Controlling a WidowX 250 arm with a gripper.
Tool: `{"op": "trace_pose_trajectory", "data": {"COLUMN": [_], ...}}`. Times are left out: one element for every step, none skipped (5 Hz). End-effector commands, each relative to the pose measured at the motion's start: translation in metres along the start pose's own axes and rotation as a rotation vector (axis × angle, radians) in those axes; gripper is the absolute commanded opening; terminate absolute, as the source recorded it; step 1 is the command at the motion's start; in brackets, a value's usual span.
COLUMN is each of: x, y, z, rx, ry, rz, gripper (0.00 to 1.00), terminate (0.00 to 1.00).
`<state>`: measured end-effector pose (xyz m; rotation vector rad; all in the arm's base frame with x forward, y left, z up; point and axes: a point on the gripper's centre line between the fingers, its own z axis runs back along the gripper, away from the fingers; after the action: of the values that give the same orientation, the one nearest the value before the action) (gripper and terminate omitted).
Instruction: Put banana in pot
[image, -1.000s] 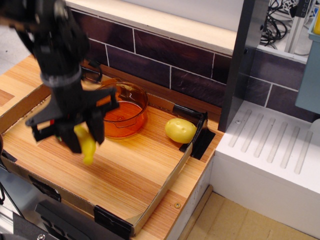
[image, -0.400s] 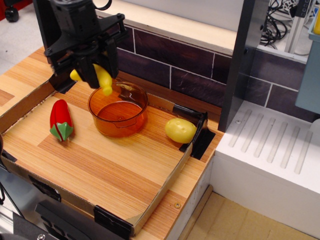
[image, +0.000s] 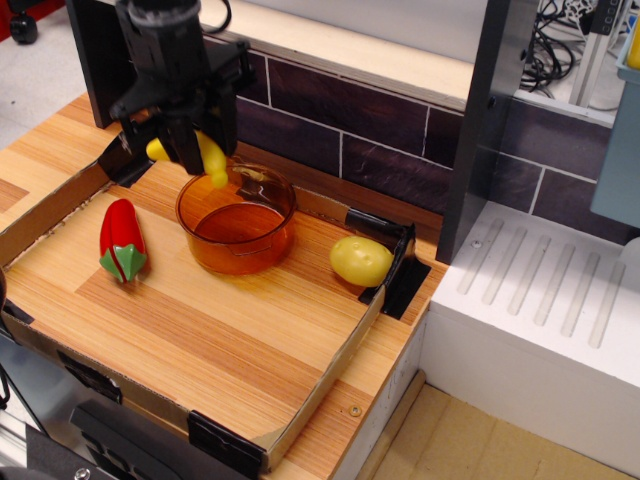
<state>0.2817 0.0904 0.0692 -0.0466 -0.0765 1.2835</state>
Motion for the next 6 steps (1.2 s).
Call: {"op": "trace_pose_trajectory", "data": {"x": [0.000, -0.006, -0.006, -0.005, -0.008, -0.012], "y": [-0.012, -0.016, -0.017, -0.015, -0.013, -0.009], "z": [0.002, 0.004, 0.008, 0.019, 0.039, 0.063], "rx": [-0.014, -0.004, 0.007, -0.010, -0.022, -0.041], "ry": [-0.019, -0.015, -0.024, -0.030, -0.028, -0.027], "rz": [-0.024, -0.031, -0.033, -0.024, -0.032, -0.037], "gripper": [0.00, 1.00, 1.00, 1.00, 1.00, 1.00], "terminate": [0.00, 0.00, 0.00, 0.00, 0.00, 0.00]}}
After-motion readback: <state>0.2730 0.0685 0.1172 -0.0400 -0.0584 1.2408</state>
